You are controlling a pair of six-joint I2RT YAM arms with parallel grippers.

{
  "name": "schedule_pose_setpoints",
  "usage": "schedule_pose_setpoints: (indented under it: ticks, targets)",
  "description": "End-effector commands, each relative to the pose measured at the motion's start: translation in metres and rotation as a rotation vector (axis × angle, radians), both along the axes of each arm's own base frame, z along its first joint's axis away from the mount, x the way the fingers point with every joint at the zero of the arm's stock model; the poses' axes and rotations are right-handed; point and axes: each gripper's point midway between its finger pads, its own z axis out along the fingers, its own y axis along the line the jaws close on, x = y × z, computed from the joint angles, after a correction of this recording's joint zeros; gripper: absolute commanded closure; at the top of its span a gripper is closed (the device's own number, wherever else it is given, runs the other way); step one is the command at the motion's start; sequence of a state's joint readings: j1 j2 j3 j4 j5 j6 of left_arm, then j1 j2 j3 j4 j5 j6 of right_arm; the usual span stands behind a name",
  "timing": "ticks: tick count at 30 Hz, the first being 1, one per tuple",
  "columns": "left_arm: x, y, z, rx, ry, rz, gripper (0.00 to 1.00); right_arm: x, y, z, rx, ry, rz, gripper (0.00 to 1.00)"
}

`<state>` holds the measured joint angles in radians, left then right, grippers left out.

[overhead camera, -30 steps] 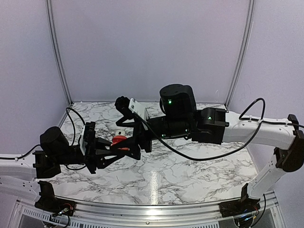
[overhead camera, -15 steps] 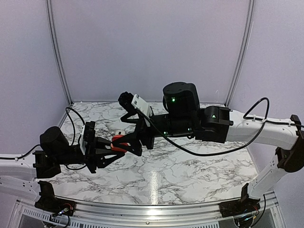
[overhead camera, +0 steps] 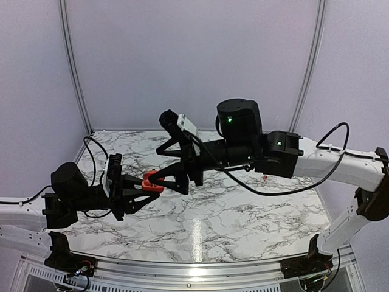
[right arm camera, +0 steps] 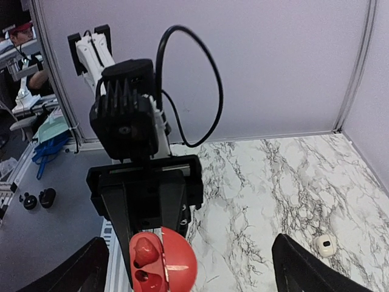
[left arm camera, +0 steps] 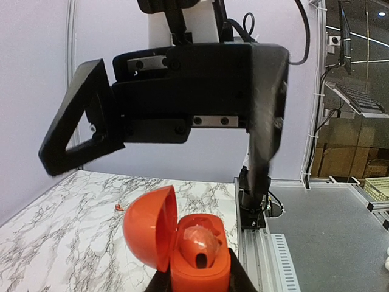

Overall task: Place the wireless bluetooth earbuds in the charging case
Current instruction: Adjust the left earbud in the left side groove of the charging case, then move the right earbud to the center of the board.

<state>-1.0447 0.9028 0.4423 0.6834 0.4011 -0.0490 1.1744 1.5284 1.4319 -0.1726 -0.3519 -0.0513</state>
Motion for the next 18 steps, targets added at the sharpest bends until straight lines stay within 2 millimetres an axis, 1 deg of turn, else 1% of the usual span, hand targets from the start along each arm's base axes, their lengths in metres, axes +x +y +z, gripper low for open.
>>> schedule_pose_setpoints:
  ticks: [1,3,4,6,8,10,11,13,15,17,18]
  targets:
    - [0.008,0.007,0.006,-0.037,0.01,0.044,1.0,0.025,-0.034,0.047,0.138,0.072,-0.034,0.08]
    - [0.011,0.009,0.004,-0.041,0.023,0.057,1.0,0.044,-0.052,0.044,0.168,0.126,-0.062,0.08]
    - [0.014,0.01,0.004,-0.044,0.03,0.063,1.0,0.058,-0.062,0.04,0.178,0.156,-0.093,0.08]
    - [0.019,0.012,0.002,-0.048,0.045,0.082,1.0,0.093,-0.084,0.021,0.162,0.231,-0.212,0.11]
    - [0.026,0.012,0.0,-0.048,0.055,0.104,1.0,0.133,-0.114,-0.012,0.111,0.306,-0.382,0.13]
    - [0.034,0.013,-0.001,-0.05,0.071,0.133,1.0,0.169,-0.153,-0.053,0.039,0.38,-0.573,0.16]
    - [0.036,0.013,-0.002,-0.049,0.077,0.14,1.0,0.183,-0.175,-0.07,0.009,0.41,-0.659,0.18]
    - [0.041,0.013,-0.006,-0.041,0.091,0.152,1.0,0.208,-0.224,-0.101,-0.048,0.45,-0.846,0.22]
    - [0.046,0.013,-0.009,-0.034,0.107,0.165,1.0,0.226,-0.272,-0.131,-0.128,0.477,-1.008,0.27]
    - [0.049,0.014,-0.012,-0.03,0.118,0.17,1.0,0.238,-0.313,-0.159,-0.237,0.48,-1.146,0.28]
    - [0.049,0.014,-0.013,-0.028,0.118,0.171,1.0,0.242,-0.327,-0.171,-0.29,0.474,-1.198,0.28]
